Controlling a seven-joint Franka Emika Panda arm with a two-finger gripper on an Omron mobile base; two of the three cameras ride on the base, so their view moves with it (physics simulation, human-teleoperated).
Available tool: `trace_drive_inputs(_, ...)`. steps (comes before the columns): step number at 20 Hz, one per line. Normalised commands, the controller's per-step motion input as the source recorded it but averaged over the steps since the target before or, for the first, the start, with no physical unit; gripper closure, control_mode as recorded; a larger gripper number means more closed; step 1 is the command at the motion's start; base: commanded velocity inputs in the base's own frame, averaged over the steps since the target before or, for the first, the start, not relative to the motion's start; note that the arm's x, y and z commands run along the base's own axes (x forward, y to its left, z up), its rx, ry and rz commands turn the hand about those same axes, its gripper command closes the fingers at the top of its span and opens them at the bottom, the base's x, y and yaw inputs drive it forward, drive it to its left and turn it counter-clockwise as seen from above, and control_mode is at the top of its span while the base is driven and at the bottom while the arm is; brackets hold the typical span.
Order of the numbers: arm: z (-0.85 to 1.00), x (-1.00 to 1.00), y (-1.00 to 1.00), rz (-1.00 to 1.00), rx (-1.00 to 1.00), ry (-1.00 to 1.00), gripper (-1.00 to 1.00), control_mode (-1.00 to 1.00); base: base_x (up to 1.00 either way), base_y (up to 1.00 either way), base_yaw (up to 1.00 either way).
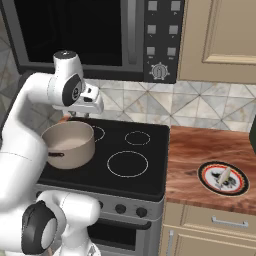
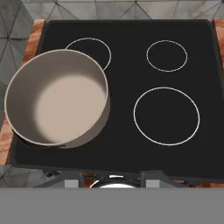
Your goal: Retrieve the frozen meat and place it in the pot on a burner. Then turn the burner on.
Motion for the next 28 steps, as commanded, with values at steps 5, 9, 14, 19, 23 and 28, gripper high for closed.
trace_drive_inputs(5,-0.07,0.0,-0.46,0.0,0.0,0.0,-1.0,-1.0,0.0,0.0,0.0)
trace_drive_inputs(9,-0.17,0.0,-0.64,0.0,-0.03,0.0,-1.0,-1.0,0.0,0.0,0.0)
trace_drive_inputs(14,-0.25,-0.02,-0.63,0.0,-0.01,0.0,-1.0,-1.0,0.0,0.0,0.0)
trace_drive_inputs(19,-0.2,-0.02,-0.46,-0.07,0.0,0.04,-1.0,-1.0,0.0,0.0,0.0)
trace_drive_inputs(23,-0.14,0.0,-0.48,-0.05,0.0,0.01,-1.0,-1.0,0.0,0.0,0.0)
trace_drive_inputs(28,-0.13,0.0,-0.62,0.01,0.0,0.0,-1.0,-1.0,0.0,0.0,0.0)
